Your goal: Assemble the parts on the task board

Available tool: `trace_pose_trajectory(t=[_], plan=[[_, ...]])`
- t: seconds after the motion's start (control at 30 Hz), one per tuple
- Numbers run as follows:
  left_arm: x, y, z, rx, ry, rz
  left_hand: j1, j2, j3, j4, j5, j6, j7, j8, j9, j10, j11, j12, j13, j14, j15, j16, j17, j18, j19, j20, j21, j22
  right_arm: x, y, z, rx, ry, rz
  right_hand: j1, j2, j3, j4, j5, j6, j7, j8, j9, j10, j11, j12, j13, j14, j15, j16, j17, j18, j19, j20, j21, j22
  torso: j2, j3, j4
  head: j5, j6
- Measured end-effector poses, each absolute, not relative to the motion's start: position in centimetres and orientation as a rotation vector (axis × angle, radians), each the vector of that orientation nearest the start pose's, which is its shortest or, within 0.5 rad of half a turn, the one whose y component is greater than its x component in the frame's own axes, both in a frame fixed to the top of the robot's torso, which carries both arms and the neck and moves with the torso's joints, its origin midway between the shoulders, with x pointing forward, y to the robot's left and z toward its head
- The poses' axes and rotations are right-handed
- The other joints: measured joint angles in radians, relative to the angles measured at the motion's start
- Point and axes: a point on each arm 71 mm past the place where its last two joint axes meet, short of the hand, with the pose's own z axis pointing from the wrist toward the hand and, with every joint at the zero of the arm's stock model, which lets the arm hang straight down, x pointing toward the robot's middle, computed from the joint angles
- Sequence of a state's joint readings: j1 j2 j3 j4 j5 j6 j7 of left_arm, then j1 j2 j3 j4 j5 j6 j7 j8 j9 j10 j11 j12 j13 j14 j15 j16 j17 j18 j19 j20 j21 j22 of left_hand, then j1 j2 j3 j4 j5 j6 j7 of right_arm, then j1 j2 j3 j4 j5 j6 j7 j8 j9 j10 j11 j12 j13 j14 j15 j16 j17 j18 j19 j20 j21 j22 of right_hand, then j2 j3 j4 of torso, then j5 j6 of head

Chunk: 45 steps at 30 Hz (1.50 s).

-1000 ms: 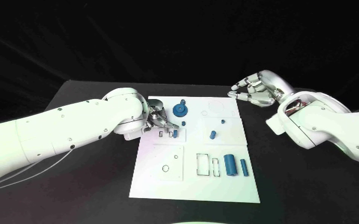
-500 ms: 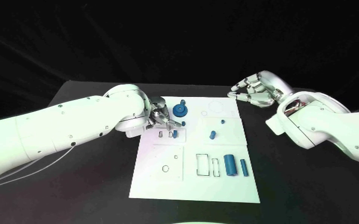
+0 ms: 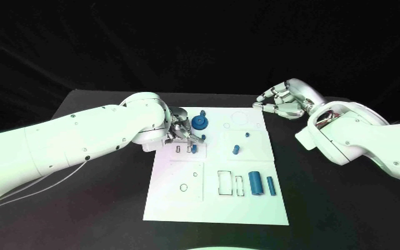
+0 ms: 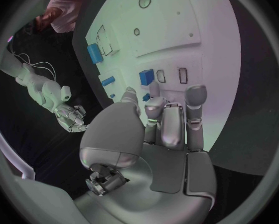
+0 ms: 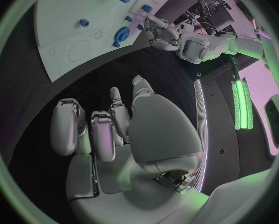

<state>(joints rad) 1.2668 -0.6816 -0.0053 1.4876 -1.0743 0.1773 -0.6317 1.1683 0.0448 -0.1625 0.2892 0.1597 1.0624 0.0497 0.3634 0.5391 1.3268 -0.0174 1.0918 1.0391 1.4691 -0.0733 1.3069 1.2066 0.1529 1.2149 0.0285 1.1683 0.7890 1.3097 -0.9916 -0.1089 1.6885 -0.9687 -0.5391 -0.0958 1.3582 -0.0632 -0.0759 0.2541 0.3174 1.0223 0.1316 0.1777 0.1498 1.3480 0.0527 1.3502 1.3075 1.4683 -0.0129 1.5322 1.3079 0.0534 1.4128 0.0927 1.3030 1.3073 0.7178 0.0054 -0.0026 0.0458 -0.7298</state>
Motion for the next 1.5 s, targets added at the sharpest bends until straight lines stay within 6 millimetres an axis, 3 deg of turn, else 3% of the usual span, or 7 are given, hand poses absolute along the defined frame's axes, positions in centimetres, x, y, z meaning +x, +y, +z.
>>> trace_pose_trajectory(t=[0.67,1.03,1.33,1.5], plan=[[49.32,14.63,-19.09,-0.042,2.355,-0.375,0.037,0.0,0.0,0.0,0.0,-0.014,0.0,0.004,0.024,0.0,0.0,0.0,-0.001,0.0,0.0,0.0,0.0,0.0,-0.007,0.0,0.005,0.002,46.72,-23.64,-14.29,0.365,1.572,0.816,0.0,0.0,0.0,0.0,0.0,0.0,0.0,0.0,0.0,0.0,0.0,0.0,0.0,0.0,0.0,0.0,0.0,0.0,0.0,0.0,0.0,0.001,-0.001,-0.0006,0.0004,-0.002,-0.005],[49.34,14.37,-19.16,-0.033,2.361,-0.374,0.071,0.016,0.004,-0.004,0.0,-0.021,0.0,0.012,0.043,-0.004,-0.004,0.0,-0.001,0.0,0.0,0.0,-0.001,0.001,-0.007,0.0,0.009,0.007,46.72,-23.58,-14.3,0.363,1.574,0.817,-0.004,0.004,0.0,0.0,0.0,0.0,0.0,0.0,0.001,0.0,0.0,0.0,0.0,0.0,0.0,0.0,0.0,0.0,0.0,0.0,0.0,0.0,-0.001,-0.0001,0.0002,-0.001,-0.006],[49.36,14.31,-19.29,-0.028,2.366,-0.37,0.081,0.015,0.01,-0.004,0.0,-0.025,0.004,0.012,0.048,-0.004,-0.004,0.0,-0.001,0.0,0.0,0.0,-0.001,0.001,-0.014,0.0,0.009,0.007,46.7,-23.55,-14.3,0.362,1.575,0.817,-0.004,0.004,0.0,0.0,0.0,0.0,0.0,0.0,0.001,0.0,0.0,0.0,0.0,0.0,0.0,0.0,0.0,0.0,0.0,0.0,0.0,0.0,-0.001,0.0003,0.0,-0.002,-0.009],[49.38,14.31,-19.31,-0.028,2.368,-0.369,0.113,0.03,0.031,-0.006,0.0,-0.029,0.0,0.012,0.058,-0.004,-0.004,0.0,-0.001,0.0,0.0,0.0,-0.001,0.001,-0.014,0.0,0.009,0.009,46.69,-23.56,-14.3,0.362,1.576,0.817,-0.004,0.004,0.0,0.0,0.004,0.0,0.0,0.004,0.002,0.0,0.0,0.0,0.0,0.0,0.0,0.0,0.0,0.0,0.0,0.0,0.0,0.0,-0.001,0.0005,0.0001,-0.003,-0.01]])
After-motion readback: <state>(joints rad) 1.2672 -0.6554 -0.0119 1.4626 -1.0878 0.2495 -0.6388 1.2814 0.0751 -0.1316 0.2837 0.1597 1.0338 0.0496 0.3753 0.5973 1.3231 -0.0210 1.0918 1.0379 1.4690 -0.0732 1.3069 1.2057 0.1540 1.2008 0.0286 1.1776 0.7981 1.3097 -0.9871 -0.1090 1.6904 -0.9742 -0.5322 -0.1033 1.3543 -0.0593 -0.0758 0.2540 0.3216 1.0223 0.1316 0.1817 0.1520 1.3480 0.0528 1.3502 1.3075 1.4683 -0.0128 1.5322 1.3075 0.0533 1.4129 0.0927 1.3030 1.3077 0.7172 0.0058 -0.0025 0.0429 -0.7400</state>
